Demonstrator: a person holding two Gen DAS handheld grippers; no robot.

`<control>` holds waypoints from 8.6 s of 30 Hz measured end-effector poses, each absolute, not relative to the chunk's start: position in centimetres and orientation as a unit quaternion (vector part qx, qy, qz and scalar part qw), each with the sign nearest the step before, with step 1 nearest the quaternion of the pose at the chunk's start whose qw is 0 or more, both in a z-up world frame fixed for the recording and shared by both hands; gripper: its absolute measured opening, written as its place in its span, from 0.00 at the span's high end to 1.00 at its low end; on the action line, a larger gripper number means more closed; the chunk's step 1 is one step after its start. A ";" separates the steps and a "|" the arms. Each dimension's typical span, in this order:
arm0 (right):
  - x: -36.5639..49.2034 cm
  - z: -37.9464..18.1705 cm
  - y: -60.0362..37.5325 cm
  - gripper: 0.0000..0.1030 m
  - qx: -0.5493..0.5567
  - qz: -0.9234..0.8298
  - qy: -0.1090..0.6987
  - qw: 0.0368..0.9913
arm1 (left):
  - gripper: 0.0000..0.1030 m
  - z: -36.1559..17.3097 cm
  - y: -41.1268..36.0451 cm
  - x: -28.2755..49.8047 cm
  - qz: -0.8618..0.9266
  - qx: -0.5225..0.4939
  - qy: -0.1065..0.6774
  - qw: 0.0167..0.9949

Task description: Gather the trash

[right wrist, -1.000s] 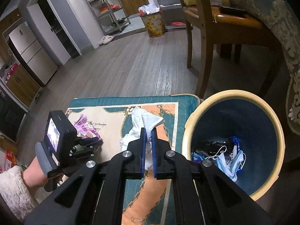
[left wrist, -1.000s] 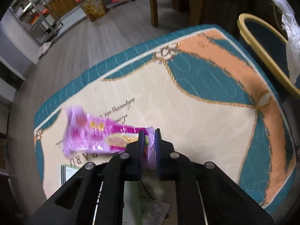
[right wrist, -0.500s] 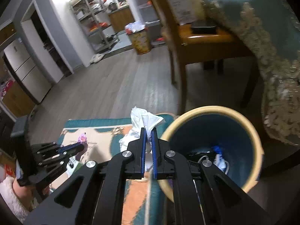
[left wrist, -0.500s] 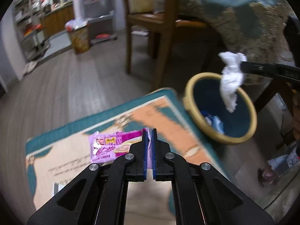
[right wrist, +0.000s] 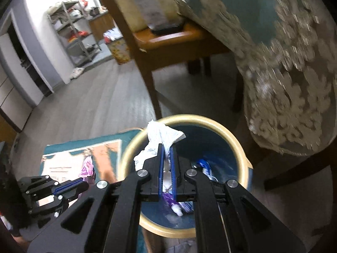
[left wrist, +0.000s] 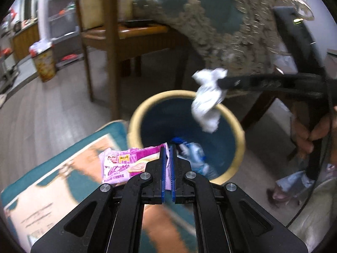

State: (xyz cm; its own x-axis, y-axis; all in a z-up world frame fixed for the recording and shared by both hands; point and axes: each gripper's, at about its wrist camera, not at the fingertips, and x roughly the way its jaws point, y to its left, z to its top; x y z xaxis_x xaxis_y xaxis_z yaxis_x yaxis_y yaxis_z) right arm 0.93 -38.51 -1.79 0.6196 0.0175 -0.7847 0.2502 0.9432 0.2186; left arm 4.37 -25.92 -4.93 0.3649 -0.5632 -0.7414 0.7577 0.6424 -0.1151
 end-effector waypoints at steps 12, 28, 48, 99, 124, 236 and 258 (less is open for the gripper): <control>0.7 -3.4 -40.0 0.84 0.165 -0.087 0.450 0.873 | 0.74 -6.9 -30.4 3.5 -0.425 0.134 0.396 0.803; 2.7 0.4 -31.0 0.43 0.156 0.005 0.419 0.894 | 0.42 1.7 -12.5 3.3 -0.261 0.095 0.405 0.871; 6.7 -7.0 -1.9 0.07 -0.054 0.292 0.468 0.832 | 0.08 0.4 14.7 4.0 0.019 -0.011 0.434 0.901; 3.6 -13.5 -15.9 0.30 -0.057 0.147 0.586 0.795 | 0.09 -15.8 0.9 5.8 0.104 -0.057 0.615 0.779; 3.3 -4.7 -22.3 0.32 -0.012 0.060 0.519 0.853 | 0.31 -6.2 -8.1 6.1 -0.128 0.073 0.498 0.855; -14.5 -0.5 -31.9 0.06 0.144 -0.220 0.412 0.873 | 0.05 1.1 -16.7 -3.3 -0.294 0.125 0.352 0.880; -14.5 -0.6 -31.9 0.06 0.143 -0.220 0.413 0.872 | 0.05 1.0 -16.9 -3.3 -0.296 0.127 0.355 0.878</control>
State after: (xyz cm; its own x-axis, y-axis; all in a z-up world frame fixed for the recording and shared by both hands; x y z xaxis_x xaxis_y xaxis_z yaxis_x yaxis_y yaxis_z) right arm -14.51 -31.94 -0.61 0.5614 -0.2655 -0.7838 0.5026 0.8618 0.0680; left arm -3.31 -16.85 1.05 0.5736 -0.4293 -0.6976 0.6095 0.7927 0.0133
